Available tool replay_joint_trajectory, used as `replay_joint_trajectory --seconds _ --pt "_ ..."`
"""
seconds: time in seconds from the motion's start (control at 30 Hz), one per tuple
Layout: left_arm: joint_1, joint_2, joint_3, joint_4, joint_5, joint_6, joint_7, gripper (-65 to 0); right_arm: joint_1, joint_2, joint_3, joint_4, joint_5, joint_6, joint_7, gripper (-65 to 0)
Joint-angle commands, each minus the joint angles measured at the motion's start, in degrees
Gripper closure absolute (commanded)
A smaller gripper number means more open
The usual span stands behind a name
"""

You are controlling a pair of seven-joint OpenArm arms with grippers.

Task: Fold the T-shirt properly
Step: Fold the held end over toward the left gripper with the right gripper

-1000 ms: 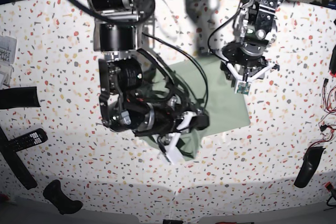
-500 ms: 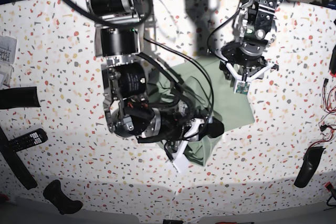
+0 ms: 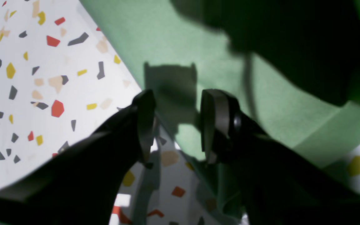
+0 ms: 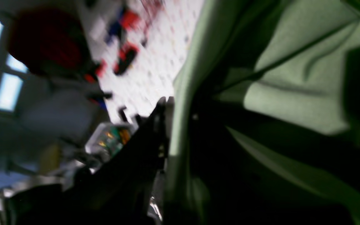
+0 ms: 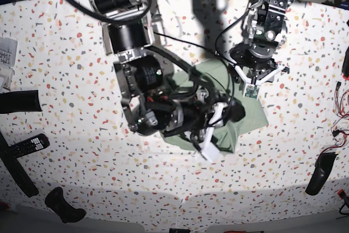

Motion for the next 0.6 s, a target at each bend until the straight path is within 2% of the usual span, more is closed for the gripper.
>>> replay_joint_trajectory --seconds 0.0,0.17,0.27,0.3,0.47,0.57 --pt "-0.61 0.00 -0.15 0.85 0.52 0.02 -1.36 -23.4 1.75 -0.44 -0.33 0.90 1.81 0.28 1.22 0.0" --pt "-0.63 0.00 -0.15 0.85 0.57 0.02 -1.36 -23.4 1.77 -0.44 -0.63 0.90 1.95 0.28 1.22 0.0" --pt "-0.83 -0.02 -0.15 1.01 2.78 -0.28 -0.61 -23.4 1.79 -0.44 -0.63 0.90 4.59 0.31 1.22 -15.0" --pt "-1.18 -0.04 -0.15 1.22 4.48 -0.42 0.87 -23.4 1.79 -0.44 -0.63 0.90 5.60 0.31 1.22 -17.7" --pt "-4.24 -0.04 -0.17 2.82 13.53 -0.35 11.17 -23.5 1.77 -0.44 -0.63 0.90 12.04 0.31 1.20 -18.1" --pt "-5.62 -0.04 -0.17 3.41 16.15 0.24 13.81 -23.5 1.79 -0.44 -0.63 0.90 17.66 0.48 1.22 -18.1"
